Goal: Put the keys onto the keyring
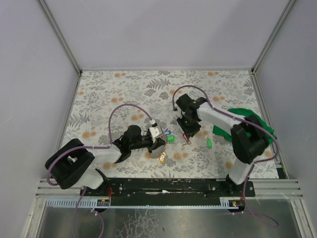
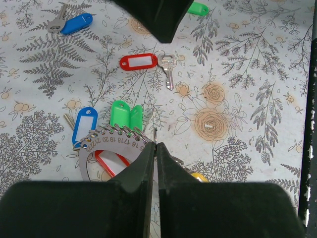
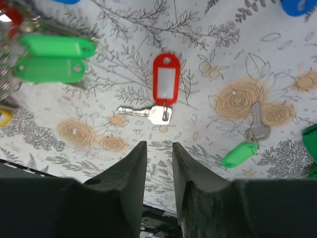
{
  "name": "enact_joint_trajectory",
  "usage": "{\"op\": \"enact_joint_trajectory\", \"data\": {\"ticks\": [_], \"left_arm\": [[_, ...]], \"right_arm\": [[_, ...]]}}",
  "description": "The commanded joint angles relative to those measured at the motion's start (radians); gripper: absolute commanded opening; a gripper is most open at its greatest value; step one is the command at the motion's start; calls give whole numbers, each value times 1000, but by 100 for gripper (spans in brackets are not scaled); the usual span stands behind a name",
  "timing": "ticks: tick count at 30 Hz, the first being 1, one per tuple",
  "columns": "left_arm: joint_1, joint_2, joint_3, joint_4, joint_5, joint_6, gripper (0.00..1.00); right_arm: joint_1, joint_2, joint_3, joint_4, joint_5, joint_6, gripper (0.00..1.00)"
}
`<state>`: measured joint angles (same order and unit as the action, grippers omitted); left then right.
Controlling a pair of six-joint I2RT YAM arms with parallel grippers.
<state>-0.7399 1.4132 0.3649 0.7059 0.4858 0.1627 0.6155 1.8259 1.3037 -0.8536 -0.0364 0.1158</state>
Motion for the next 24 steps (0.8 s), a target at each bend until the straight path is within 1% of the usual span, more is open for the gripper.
{"op": "enact_joint_trajectory", "data": {"ticks": [1, 4, 8, 16, 19, 24], "left_arm": [[-9, -13, 31, 39, -12, 14, 0], [-10, -12, 29, 45, -12, 11, 0], [-9, -12, 27, 54, -12, 6, 0], [-9, -12, 22, 66, -15, 0, 0], [-9, -13, 22, 69, -15, -3, 0], [-8, -13, 22, 75, -17, -6, 0]], "right_arm": [[15, -205, -146, 184, 6, 38, 35], [18, -330, -284, 342, 17, 67, 37], [33, -460, -461, 600, -4, 73, 37], [93, -616, -801, 1072, 88, 71, 41], [128, -667, -898, 1216, 155, 59, 42], [160, -739, -1031, 1380, 267, 49, 40]]}}
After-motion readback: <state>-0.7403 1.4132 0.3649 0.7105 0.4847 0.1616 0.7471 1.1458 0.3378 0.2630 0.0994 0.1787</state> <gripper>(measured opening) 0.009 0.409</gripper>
